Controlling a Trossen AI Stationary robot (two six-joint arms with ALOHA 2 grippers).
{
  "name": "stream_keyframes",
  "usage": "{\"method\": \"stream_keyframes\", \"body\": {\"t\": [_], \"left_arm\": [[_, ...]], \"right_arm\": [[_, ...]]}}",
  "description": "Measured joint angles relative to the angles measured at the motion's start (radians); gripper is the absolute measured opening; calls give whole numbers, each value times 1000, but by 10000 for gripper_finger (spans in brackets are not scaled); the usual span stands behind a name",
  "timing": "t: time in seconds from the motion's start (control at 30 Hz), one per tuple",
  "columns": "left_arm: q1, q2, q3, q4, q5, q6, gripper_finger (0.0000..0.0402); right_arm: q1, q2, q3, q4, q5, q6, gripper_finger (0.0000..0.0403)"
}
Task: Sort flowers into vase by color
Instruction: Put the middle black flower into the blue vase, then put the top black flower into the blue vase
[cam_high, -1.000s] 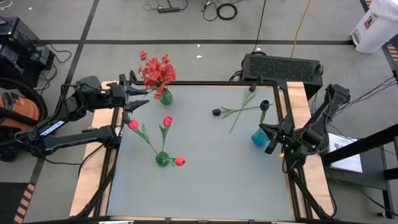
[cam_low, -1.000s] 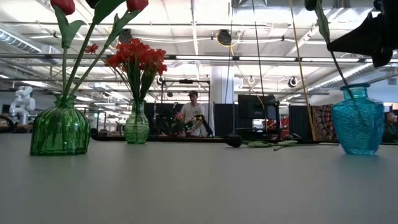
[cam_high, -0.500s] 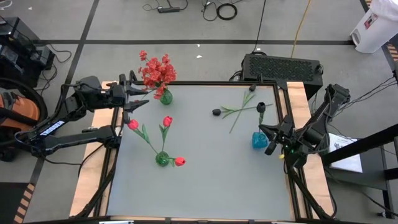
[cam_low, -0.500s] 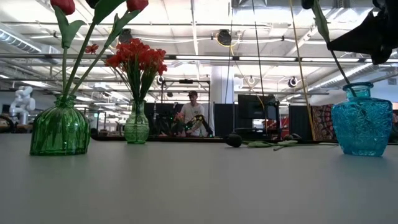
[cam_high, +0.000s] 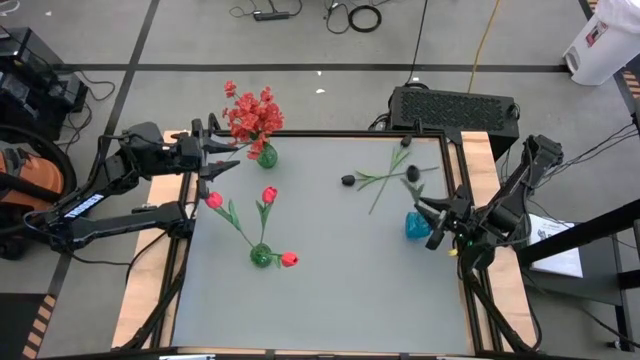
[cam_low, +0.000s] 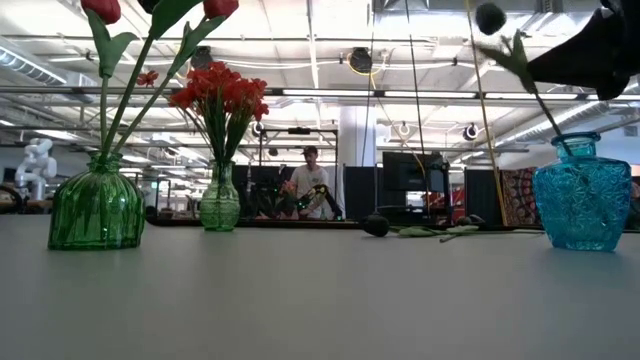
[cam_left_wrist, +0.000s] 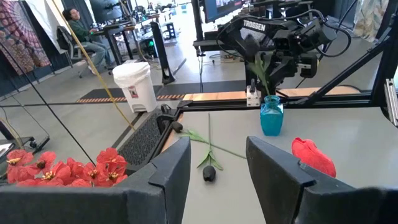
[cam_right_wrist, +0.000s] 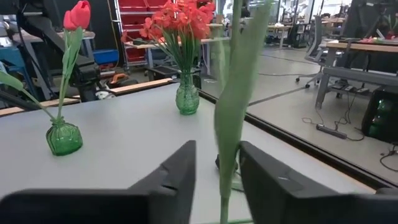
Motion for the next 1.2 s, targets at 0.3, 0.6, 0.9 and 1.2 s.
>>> {"method": "stream_keyframes", "body": {"t": [0.3, 0.6, 0.9, 1.2], "left_arm": [[0, 0, 0, 0, 0, 0, 164], [0, 0, 0, 0, 0, 0, 164], [0, 0, 0, 0, 0, 0, 164], [0, 0, 0, 0, 0, 0, 164]], "right_arm": [[0, 0, 109, -1, -30, -131, 214], [0, 1, 268, -1, -83, -291, 231], [0, 2, 398, -2, -83, -458, 228], [-9, 0, 538, -3, 107, -709, 228]]}}
